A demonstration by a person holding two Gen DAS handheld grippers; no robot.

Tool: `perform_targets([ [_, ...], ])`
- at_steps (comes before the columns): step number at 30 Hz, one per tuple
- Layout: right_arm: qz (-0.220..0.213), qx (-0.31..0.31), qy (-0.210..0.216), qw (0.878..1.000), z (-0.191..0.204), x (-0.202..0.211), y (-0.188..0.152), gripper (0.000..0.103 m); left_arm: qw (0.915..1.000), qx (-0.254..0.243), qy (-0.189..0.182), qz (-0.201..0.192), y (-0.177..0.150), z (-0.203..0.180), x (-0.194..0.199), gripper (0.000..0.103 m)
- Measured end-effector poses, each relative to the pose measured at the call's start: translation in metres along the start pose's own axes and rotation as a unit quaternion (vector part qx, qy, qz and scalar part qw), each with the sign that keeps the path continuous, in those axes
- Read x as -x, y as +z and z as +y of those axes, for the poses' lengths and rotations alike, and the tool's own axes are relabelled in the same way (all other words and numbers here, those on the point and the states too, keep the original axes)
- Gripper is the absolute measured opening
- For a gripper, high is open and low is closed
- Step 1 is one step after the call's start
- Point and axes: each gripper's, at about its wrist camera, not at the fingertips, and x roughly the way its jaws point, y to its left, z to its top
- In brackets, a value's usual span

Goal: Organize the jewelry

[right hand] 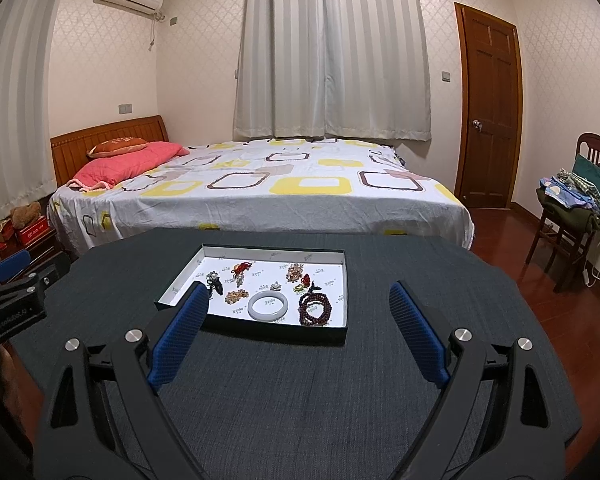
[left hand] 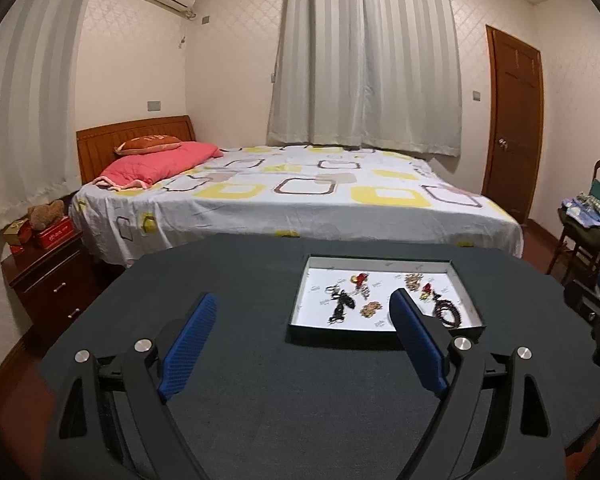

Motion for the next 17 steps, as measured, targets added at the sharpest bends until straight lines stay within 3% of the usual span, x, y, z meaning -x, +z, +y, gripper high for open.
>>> perform_targets([
  [11, 0.001, -0.002, 0.0, 1.0, 0.0, -0.002, -0.001, 0.09, 1.0, -0.002, -0.002, -0.003, -0.001, -0.002, -0.001, 0.086],
  [17, 0.005, -0.004, -0.001, 1.0, -0.002, -0.006, -0.004, 0.09, 0.9998, 0.001, -0.014, 0.014, -0.003, 0.001, -0.01, 0.086],
])
